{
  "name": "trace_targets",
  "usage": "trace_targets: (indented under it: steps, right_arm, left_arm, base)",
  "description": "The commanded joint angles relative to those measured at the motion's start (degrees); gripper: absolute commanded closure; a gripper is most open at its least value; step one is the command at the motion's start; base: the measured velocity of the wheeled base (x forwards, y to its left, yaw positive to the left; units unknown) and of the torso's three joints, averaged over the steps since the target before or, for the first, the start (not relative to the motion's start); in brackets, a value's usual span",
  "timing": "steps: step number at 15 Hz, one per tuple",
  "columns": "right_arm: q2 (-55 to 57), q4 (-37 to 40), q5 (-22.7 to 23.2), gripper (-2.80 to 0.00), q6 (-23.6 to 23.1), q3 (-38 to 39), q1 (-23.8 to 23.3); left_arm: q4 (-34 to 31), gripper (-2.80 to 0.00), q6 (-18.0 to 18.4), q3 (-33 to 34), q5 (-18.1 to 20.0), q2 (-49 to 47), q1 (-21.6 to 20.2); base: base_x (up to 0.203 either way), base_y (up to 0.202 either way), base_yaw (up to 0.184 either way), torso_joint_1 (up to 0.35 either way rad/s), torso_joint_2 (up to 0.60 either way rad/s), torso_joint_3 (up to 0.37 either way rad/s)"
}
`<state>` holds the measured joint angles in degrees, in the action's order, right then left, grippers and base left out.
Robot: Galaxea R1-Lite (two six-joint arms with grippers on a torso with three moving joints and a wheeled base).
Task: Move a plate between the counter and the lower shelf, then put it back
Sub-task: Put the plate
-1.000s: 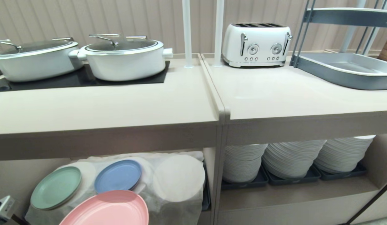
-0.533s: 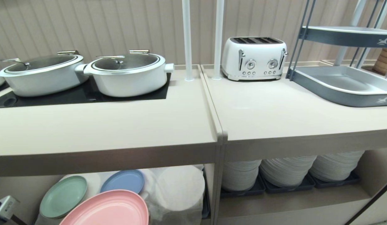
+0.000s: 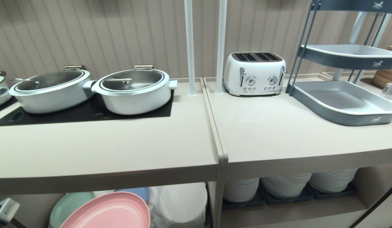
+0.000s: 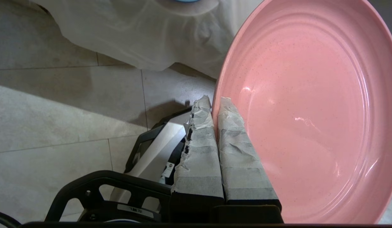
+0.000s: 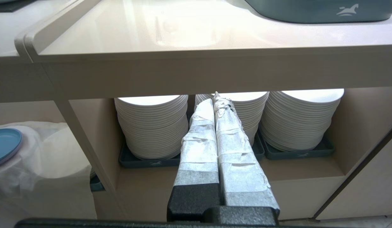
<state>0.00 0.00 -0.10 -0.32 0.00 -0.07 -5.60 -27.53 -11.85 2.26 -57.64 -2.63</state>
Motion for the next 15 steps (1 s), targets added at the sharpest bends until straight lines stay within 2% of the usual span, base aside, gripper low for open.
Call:
trace_targets:
  steps: [1,15]
  right_arm:
    - [0.00,0.08,0.01,0.00,-0.04,0.00,-0.01]
    - [0.00,0.06,0.01,0.00,-0.04,0.00,-0.01]
  left_arm:
    - [-0.03,0.00,-0.16,-0.10,0.03,-0.11,-0.01]
    - [-0.03,0.00,-0.16,-0.19,0.03,-0.19,-0.01]
  base:
    - [0.000,0.000,0.000,0.266,-0.53,-0.277]
    - [0.000,0.000,0.000,0.173,-0.35,-0.180]
